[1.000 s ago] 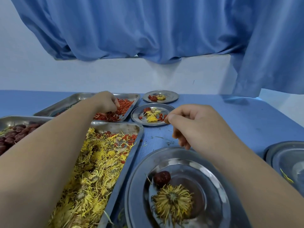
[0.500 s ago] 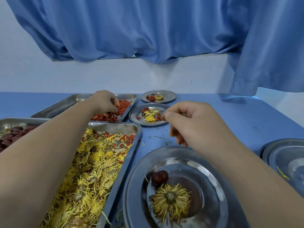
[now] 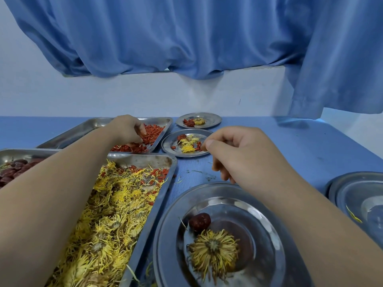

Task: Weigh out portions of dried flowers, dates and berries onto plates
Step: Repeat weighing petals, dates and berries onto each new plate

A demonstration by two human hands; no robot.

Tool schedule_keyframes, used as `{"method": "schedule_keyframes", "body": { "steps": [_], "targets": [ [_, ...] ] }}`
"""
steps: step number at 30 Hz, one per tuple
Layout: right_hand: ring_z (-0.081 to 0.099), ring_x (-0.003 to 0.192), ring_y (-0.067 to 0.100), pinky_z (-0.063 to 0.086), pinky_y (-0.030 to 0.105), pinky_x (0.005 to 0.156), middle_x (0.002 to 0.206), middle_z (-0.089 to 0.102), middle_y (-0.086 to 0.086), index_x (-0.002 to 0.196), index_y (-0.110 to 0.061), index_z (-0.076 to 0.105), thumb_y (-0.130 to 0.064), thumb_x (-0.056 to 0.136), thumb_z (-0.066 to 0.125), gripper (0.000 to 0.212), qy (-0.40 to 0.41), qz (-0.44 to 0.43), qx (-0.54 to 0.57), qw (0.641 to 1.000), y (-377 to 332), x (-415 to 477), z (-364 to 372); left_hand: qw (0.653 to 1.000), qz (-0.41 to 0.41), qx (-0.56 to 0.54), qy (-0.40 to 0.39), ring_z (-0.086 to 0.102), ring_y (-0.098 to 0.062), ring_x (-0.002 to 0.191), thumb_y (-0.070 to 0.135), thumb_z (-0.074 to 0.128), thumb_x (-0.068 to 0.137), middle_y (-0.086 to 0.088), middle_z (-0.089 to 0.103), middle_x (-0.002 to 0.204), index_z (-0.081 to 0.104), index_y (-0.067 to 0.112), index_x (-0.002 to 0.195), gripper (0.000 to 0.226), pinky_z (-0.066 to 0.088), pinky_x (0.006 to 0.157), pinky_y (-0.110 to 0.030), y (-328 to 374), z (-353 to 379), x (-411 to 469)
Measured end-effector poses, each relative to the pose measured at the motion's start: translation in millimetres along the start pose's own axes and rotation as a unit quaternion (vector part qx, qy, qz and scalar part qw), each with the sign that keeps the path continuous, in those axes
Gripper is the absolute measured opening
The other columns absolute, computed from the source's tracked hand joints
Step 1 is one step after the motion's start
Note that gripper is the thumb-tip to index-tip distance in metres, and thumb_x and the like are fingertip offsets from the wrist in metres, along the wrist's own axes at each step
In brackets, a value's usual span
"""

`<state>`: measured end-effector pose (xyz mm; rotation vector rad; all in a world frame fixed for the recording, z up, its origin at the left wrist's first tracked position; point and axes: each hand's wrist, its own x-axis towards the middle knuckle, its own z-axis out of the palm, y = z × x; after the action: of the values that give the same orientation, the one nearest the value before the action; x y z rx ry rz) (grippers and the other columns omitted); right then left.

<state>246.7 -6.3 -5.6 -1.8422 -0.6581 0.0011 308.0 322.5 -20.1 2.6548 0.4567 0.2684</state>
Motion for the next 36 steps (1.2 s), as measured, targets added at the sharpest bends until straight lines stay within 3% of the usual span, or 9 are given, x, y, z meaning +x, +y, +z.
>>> {"method": "schedule_keyframes", "body": {
  "steps": [4, 8, 11, 14, 20, 29, 32, 36],
  "targets": [
    [0.051, 0.042, 0.003, 0.039, 0.015, 0.041, 0.053, 0.062, -0.005, 0.073, -0.022, 0.068, -0.023, 0.088, 0.057, 0.019, 0.004, -0.001, 0.003, 1.000, 0.5, 0.7, -0.8, 1.000, 0.000, 0.008, 0.017, 0.064, -0.018, 0.077, -0.008, 0.064, 0.080, -0.001, 0.067, 0.084, 0.068, 0.018, 0.077, 0.027, 0.052, 0.065, -0.029, -3.6, -1.1, -1.1],
    [0.051, 0.041, 0.001, 0.040, 0.015, 0.040, 0.052, 0.061, -0.005, 0.074, -0.020, 0.069, -0.022, 0.088, 0.057, 0.019, 0.007, 0.004, 0.014, 1.000, 0.5, 0.3, -3.0, 0.998, -0.010, -0.056, 0.025, 0.066, -0.023, 0.077, -0.007, 0.063, 0.082, -0.009, 0.069, 0.085, 0.071, 0.014, 0.083, 0.023, 0.058, 0.074, -0.039, -6.8, -9.0, -6.4],
    [0.051, 0.042, 0.005, 0.042, 0.016, 0.042, 0.052, 0.061, -0.005, 0.074, -0.020, 0.070, -0.023, 0.087, 0.057, 0.018, 0.009, 0.003, 0.015, 1.000, -2.1, 0.8, -7.8, 0.992, 0.001, -0.123, 0.021, 0.069, -0.024, 0.081, -0.007, 0.065, 0.084, -0.011, 0.071, 0.092, 0.071, 0.011, 0.091, 0.020, 0.059, 0.070, -0.033, -1.1, -17.5, -14.4],
    [0.052, 0.043, 0.006, 0.042, 0.018, 0.043, 0.052, 0.062, -0.005, 0.074, -0.019, 0.070, -0.022, 0.086, 0.057, 0.018, 0.017, 0.003, 0.020, 1.000, -7.0, 1.8, -15.1, 0.972, 0.014, -0.233, -0.038, 0.068, -0.020, 0.079, -0.011, 0.062, 0.085, -0.012, 0.068, 0.093, 0.068, 0.006, 0.095, 0.021, 0.056, 0.062, -0.022, 21.5, -25.1, -31.4],
    [0.050, 0.042, 0.010, 0.039, 0.021, 0.040, 0.048, 0.059, -0.004, 0.071, -0.017, 0.069, -0.015, 0.087, 0.056, 0.021, 0.044, -0.006, 0.061, 0.997, -21.6, 0.2, -35.0, 0.921, 0.088, -0.341, -0.164, 0.069, -0.013, 0.070, -0.016, 0.057, 0.085, -0.004, 0.071, 0.078, 0.066, 0.005, 0.093, 0.025, 0.056, 0.064, -0.021, 97.7, -30.7, -92.0],
    [0.050, 0.042, 0.013, 0.038, 0.021, 0.042, 0.049, 0.059, -0.004, 0.079, -0.011, 0.070, -0.015, 0.085, 0.057, 0.014, 0.057, -0.015, 0.070, 0.996, -35.2, -6.7, -64.3, 0.914, 0.197, -0.204, -0.289, 0.068, -0.006, 0.075, -0.010, 0.061, 0.088, 0.001, 0.073, 0.083, 0.068, 0.010, 0.096, 0.023, 0.056, 0.072, -0.021, 170.9, 12.8, -180.2],
    [0.053, 0.046, 0.013, 0.040, 0.021, 0.043, 0.053, 0.061, -0.004, 0.081, -0.011, 0.070, -0.017, 0.084, 0.058, 0.015, 0.025, -0.007, 0.032, 0.999, -35.6, -8.7, -67.3, 0.922, 0.203, -0.161, -0.288, 0.070, -0.007, 0.084, -0.007, 0.062, 0.089, -0.006, 0.075, 0.099, 0.069, 0.008, 0.102, 0.021, 0.056, 0.083, -0.024, 175.2, 18.2, -188.4],
    [0.057, 0.050, 0.013, 0.044, 0.022, 0.044, 0.059, 0.066, -0.002, 0.081, -0.014, 0.070, -0.021, 0.086, 0.059, 0.014, -0.046, -0.011, -0.038, 0.998, -38.0, -14.5, -75.7, 0.935, 0.191, -0.156, -0.255, 0.071, -0.012, 0.095, -0.002, 0.064, 0.089, -0.002, 0.076, 0.100, 0.070, 0.010, 0.104, 0.020, 0.054, 0.091, -0.026, 171.9, 20.5, -192.9]
  ]
}}
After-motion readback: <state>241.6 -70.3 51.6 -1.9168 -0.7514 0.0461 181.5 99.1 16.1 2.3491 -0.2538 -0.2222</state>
